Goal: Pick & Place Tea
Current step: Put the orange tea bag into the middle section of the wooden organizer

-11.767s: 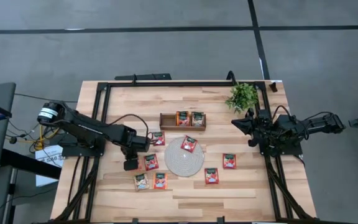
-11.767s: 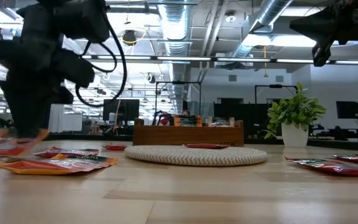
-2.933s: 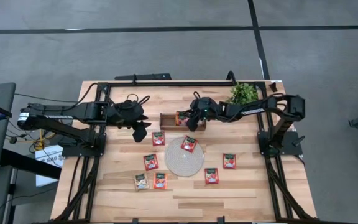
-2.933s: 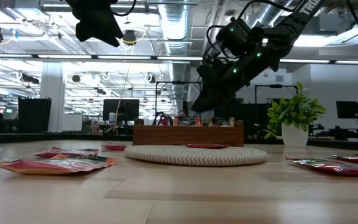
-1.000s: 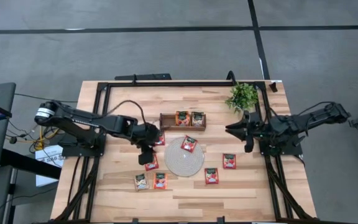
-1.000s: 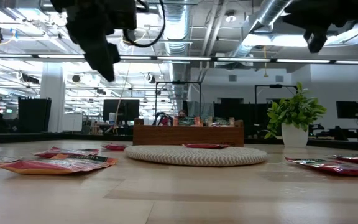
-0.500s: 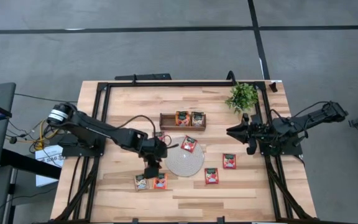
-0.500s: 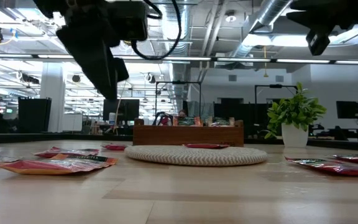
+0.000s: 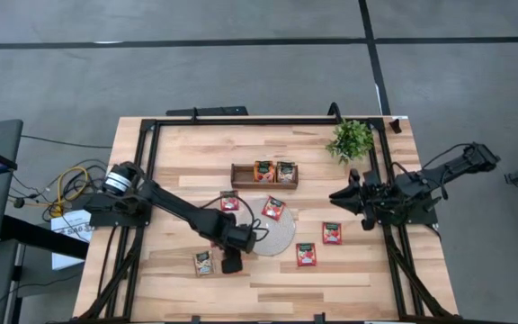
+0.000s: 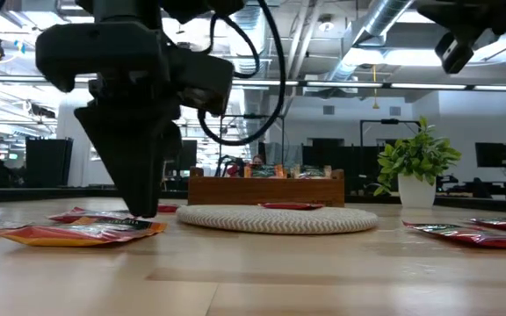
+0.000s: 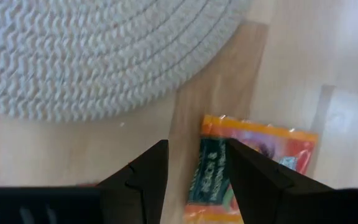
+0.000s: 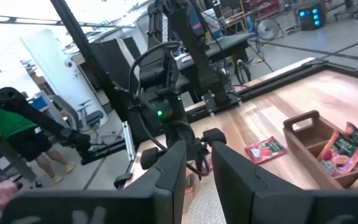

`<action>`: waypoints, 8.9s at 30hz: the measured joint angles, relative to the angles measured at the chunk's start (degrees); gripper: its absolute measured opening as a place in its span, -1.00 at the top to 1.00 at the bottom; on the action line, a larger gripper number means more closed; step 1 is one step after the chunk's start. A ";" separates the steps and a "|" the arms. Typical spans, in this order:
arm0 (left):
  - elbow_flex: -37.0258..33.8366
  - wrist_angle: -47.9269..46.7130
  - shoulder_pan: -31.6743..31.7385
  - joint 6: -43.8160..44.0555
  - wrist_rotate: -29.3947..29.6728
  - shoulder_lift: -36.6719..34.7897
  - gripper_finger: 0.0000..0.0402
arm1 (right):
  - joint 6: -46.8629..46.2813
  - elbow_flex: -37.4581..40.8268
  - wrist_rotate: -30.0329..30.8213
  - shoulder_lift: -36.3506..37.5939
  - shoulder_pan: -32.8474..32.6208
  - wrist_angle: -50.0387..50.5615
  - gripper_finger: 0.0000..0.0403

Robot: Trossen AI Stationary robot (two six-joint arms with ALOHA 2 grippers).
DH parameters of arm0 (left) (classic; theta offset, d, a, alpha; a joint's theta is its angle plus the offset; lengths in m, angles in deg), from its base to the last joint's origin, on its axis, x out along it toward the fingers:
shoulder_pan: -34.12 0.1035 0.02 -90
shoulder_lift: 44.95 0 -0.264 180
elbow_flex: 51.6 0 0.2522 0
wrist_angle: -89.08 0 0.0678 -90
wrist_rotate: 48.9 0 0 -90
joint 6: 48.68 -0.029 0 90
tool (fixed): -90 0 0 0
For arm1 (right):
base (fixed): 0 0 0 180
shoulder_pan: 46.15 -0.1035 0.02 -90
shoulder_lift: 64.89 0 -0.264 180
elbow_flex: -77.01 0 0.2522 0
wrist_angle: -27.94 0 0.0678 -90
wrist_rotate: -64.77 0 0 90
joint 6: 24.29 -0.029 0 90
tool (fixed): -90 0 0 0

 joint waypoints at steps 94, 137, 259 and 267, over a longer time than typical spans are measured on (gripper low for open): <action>44.15 -20.74 12.86 -26.75 23.71 1.50 1.00 | 11.02 -13.94 -13.44 -24.27 18.07 0.27 -0.05; 44.15 -20.87 14.26 -29.88 24.28 1.60 1.00 | 13.05 -25.09 -24.57 -40.59 28.80 2.69 0.96; -21.03 -9.73 12.91 -10.40 21.54 -64.69 0.19 | -4.02 -25.19 -5.90 -72.83 34.95 -23.75 0.73; -21.03 -9.72 12.91 -10.46 21.54 -64.69 0.19 | 2.10 -33.70 -5.84 -72.83 35.77 -9.98 0.96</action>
